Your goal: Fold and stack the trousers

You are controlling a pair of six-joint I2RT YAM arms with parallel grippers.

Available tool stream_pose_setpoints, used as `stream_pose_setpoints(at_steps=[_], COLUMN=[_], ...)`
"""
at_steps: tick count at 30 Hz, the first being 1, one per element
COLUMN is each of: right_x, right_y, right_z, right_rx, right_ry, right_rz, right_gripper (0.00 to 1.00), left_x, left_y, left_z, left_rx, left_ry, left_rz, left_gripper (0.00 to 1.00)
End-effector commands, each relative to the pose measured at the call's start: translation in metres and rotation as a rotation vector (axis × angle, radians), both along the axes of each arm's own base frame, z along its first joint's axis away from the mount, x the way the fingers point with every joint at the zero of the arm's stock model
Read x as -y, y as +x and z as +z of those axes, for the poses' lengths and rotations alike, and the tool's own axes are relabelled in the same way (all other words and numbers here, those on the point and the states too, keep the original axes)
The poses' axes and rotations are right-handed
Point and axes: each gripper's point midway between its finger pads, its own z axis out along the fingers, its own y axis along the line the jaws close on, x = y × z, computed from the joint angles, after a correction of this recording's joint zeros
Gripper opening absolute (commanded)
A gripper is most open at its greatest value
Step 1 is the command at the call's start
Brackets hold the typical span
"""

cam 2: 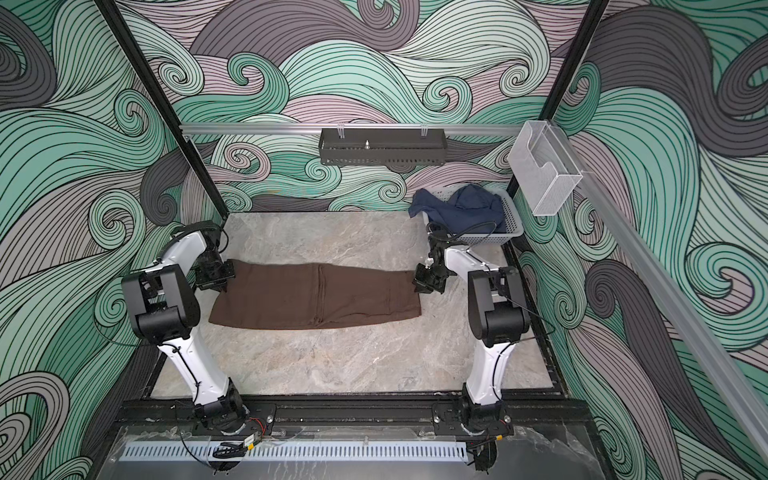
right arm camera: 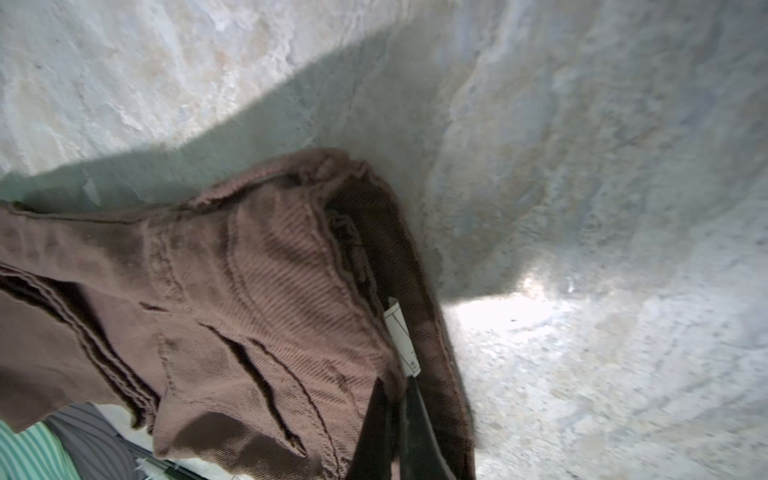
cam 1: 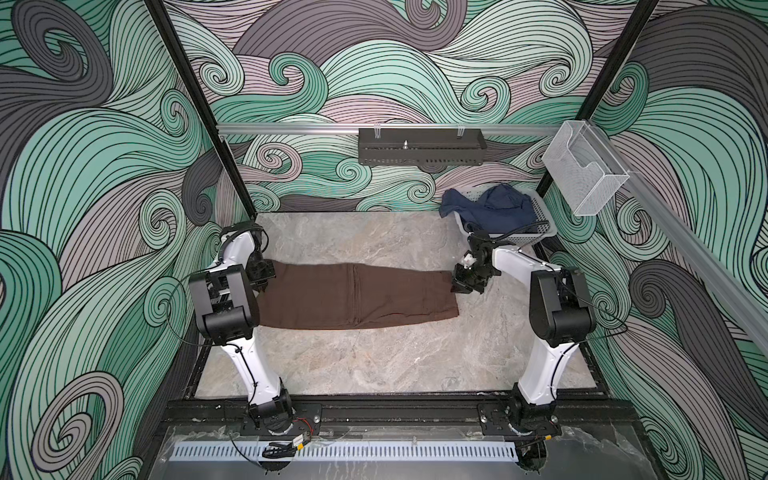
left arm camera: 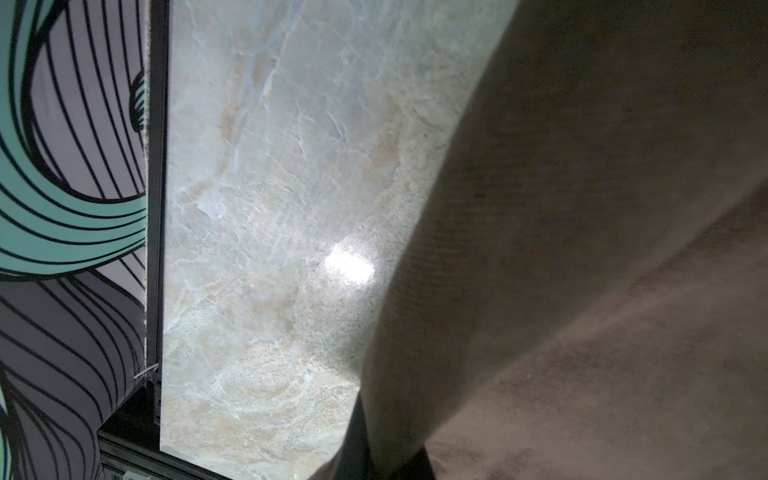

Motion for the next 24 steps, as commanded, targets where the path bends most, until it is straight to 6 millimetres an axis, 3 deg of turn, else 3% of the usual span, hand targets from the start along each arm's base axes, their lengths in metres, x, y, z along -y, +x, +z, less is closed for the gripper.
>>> stream_pose_setpoints(at_steps=[1,4,7,11,17,24], right_x=[0.017,0.013,0.012,0.007,-0.022,0.0], right_y=[-0.007,-0.008,-0.009,-0.008,-0.004,-0.005], right_z=[-0.005,-0.007,-0.013,-0.019,-0.019,-0.004], right_rx=[-0.031,-0.04,-0.052,-0.053,-0.026,0.045], right_ry=[-0.072,-0.046,-0.046,-0.016,0.141,0.022], right_rz=[0.012,0.015,0.018,0.024,0.023,-0.035], right_gripper=[0.17,0.39,0.46,0.45,0.45,0.59], left_x=[-0.011,-0.005,0.001,0.008,0.015,0.014], left_y=[-0.004,-0.004,-0.004,-0.006,-0.011,-0.016], left_z=[0.003,0.001,0.001,0.002,0.004,0.01], left_rx=[-0.02,-0.014,-0.007,0.001,0.001,0.009], left_ry=[0.034,0.008,-0.003,-0.023,-0.036,-0.021], left_rz=[0.005,0.001,-0.011,-0.016,-0.021,-0.022], left_gripper=[0.0,0.0,0.0,0.0,0.0,0.0])
